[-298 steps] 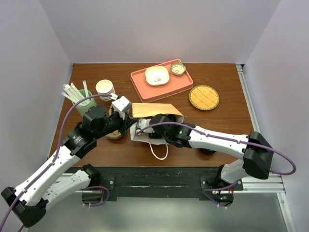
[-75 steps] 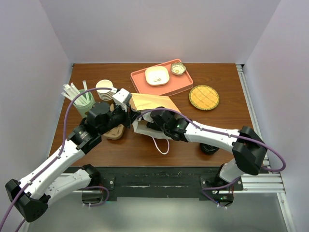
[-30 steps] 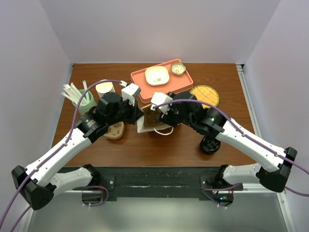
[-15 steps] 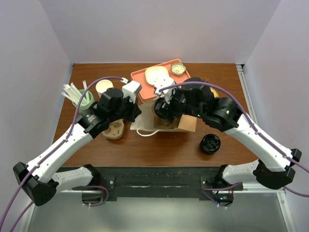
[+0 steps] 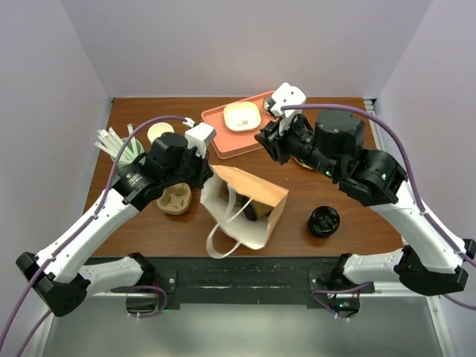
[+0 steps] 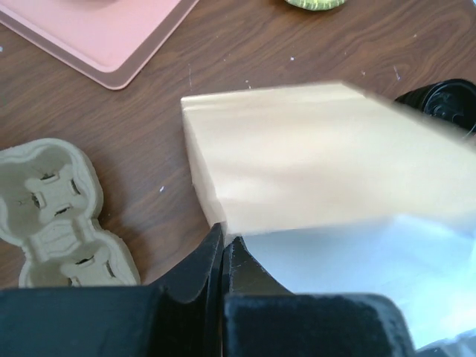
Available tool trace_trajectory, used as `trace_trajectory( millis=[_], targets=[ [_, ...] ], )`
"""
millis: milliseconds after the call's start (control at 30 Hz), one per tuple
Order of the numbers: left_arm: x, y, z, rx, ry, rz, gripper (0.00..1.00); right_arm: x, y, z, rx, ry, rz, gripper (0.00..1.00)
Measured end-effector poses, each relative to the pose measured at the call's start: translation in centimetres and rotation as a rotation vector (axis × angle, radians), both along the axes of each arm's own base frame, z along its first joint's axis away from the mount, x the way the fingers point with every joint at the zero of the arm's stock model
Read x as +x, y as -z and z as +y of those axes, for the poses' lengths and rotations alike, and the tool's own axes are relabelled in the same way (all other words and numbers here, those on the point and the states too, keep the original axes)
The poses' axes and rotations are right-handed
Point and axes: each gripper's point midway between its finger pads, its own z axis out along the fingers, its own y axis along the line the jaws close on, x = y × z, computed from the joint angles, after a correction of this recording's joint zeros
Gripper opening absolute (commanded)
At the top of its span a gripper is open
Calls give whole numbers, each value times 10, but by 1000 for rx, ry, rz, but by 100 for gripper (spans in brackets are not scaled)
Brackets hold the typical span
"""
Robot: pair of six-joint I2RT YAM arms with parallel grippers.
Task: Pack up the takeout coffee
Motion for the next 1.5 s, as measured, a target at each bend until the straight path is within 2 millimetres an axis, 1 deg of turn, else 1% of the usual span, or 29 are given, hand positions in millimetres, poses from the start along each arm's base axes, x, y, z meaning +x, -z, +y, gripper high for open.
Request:
trace_trajectory(
  millis=[133, 200, 300, 367, 467, 500, 600, 700, 800, 867, 933, 967, 1033, 1067, 1167, 1267, 1400, 1500],
  targets=[
    [0, -16, 2, -9, -6, -18, 0, -5, 11, -3, 19, 4, 35, 25],
    [-1, -20, 3, -9, -9, -20, 0, -6, 14, -2, 27, 8, 52, 26],
    [-3, -21, 5, -1, -10, -13, 0, -6, 20, 0, 44, 17, 91, 33],
    [-5, -19, 7, 7, -10, -2, 0, -7, 23, 1, 51, 21, 116, 34],
    [-8, -18, 9, 18, -10, 17, 0, -8, 32, 3, 55, 31, 170, 41],
    [-9, -19, 9, 21, -11, 25, 0, -8, 36, 5, 53, 38, 194, 46],
    [-9, -25, 7, 17, -25, 54, 0, -6, 49, 11, 27, 64, 273, 48],
    [-6, -28, 3, 9, -52, 101, 0, 1, 58, 21, -3, 109, 361, 48],
    [-4, -22, -1, 15, -80, 159, 0, 9, 56, 30, -17, 153, 426, 48],
    [-5, -16, -2, 22, -101, 204, 1, 12, 48, 35, -7, 173, 468, 48],
    [-6, -14, -2, 28, -121, 242, 4, 15, 38, 41, 36, 173, 500, 49],
    [-5, -13, -3, 30, -130, 258, 7, 14, 36, 42, 61, 168, 524, 49],
    [-5, -14, -5, 30, -146, 284, 12, 11, 39, 35, 83, 178, 586, 49],
    [-5, -15, -5, 28, -153, 292, 21, 8, 40, 31, 91, 183, 614, 49],
    [-5, -16, -6, 16, -173, 311, 36, -4, 47, 19, 100, 186, 680, 48],
    [-6, -21, -6, 4, -190, 320, 46, -22, 52, 11, 92, 165, 736, 47],
    [-5, -28, -4, -5, -209, 311, 48, -44, 49, 6, 107, 109, 776, 45],
    [-4, -29, 1, 10, -229, 302, 50, -65, 57, -2, 101, 64, 819, 43]
  ],
)
